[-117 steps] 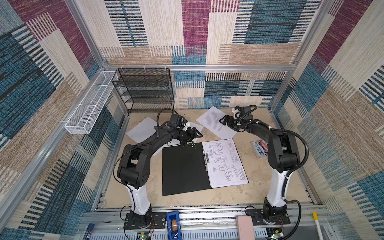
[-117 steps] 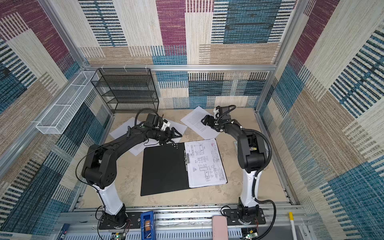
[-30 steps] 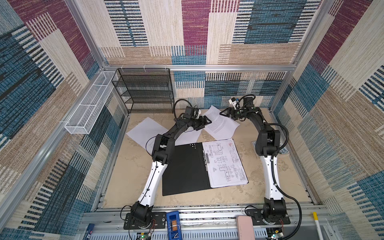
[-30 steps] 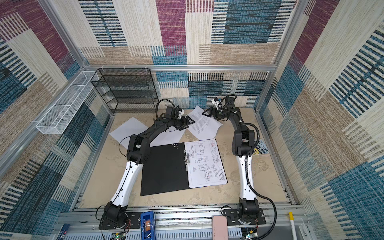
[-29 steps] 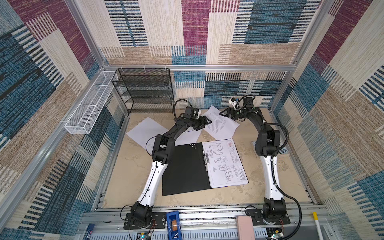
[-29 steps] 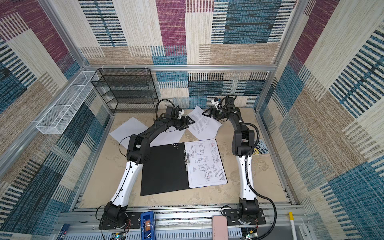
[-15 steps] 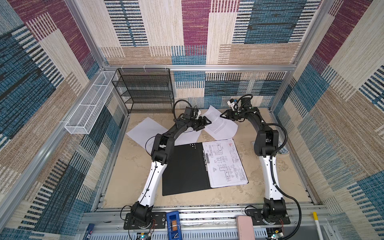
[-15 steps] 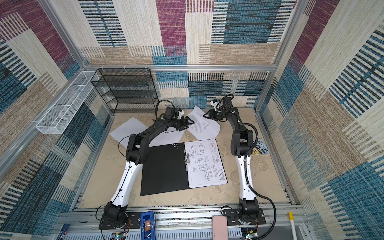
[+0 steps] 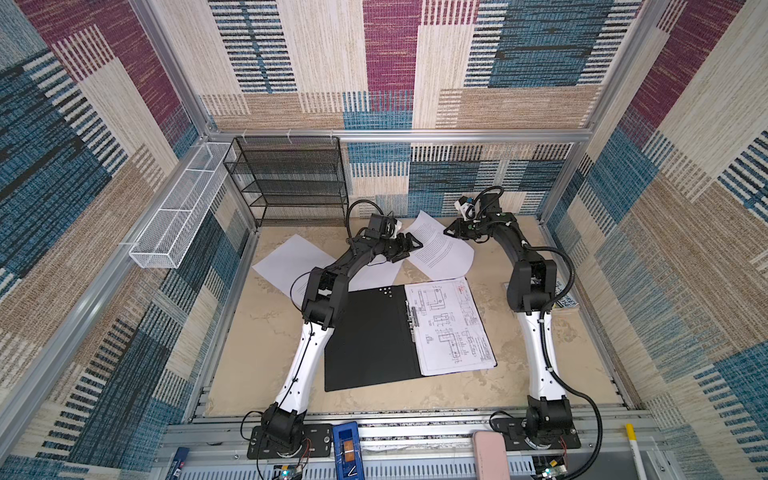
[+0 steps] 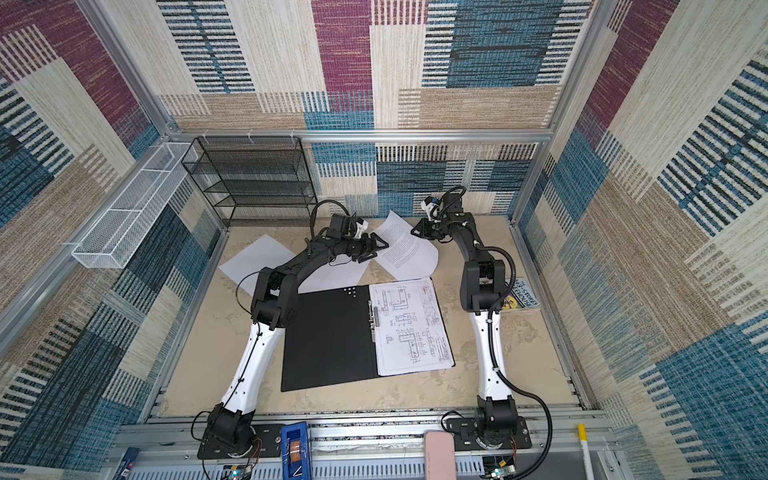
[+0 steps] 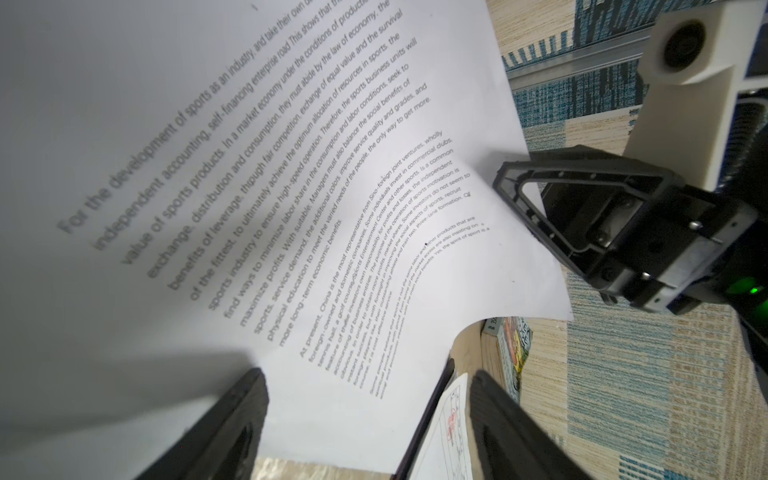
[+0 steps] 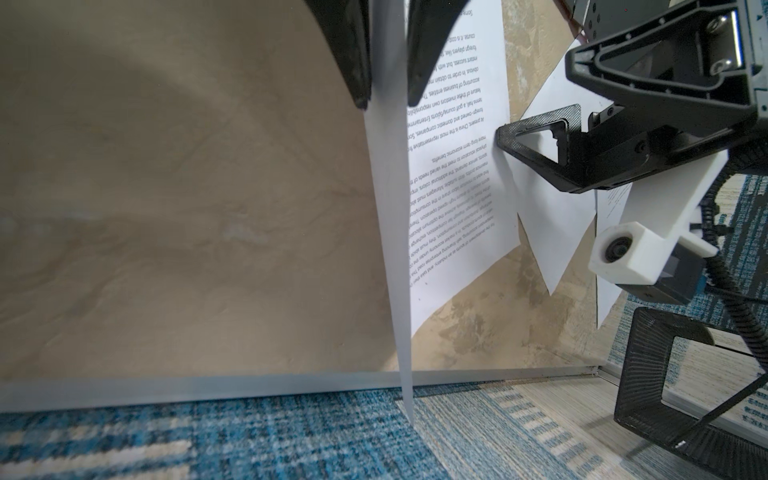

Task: Put the files into the folder
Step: 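Pinch the text sheet edges with both grippers and lift it, then carry the sheet over the folder with right gripper while left moves to clip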

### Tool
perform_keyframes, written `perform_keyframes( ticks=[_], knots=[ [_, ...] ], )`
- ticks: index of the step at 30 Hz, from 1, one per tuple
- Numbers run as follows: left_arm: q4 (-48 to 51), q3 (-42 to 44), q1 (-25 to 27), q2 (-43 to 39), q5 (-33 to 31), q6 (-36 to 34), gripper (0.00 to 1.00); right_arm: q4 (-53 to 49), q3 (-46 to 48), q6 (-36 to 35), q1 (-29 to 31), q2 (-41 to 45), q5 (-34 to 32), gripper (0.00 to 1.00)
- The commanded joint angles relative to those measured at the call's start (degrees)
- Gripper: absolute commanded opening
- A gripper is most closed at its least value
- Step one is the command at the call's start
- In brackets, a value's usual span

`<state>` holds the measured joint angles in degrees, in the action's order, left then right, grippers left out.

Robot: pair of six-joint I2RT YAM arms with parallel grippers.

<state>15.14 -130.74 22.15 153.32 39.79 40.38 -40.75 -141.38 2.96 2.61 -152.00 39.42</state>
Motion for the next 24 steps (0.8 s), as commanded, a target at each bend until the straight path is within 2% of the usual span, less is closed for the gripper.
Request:
perform_keyframes(
  ticks=[1, 8, 17, 20, 24],
  knots=[
    [9.74, 0.43, -0.14, 0.78, -1.77, -0.34, 0.79, 0.76, -0.65, -0.62, 0.02, 1.42, 0.2, 0.16],
    [9.43, -1.91, -0.02, -1.92, 3.41, -1.26, 0.8, 1.57, -0.5, 0.96, -0.03, 5.01, 3.79, 0.0],
    [5.22, -1.79, 0.34, -13.08, 12.38, 2.13, 0.81, 3.73, 0.25, 7.56, -0.96, 14.83, 8.26, 0.0],
    [0.36, 6.04, 0.29, -21.17, 13.31, 4.45, 0.81, 4.96, 4.19, 10.22, -1.03, 20.27, 7.45, 0.0],
    [-7.18, 23.02, -0.01, -34.84, 12.57, 7.27, 0.82, 8.42, 15.84, 14.72, -1.03, 29.74, 5.95, 0.0]
  ],
)
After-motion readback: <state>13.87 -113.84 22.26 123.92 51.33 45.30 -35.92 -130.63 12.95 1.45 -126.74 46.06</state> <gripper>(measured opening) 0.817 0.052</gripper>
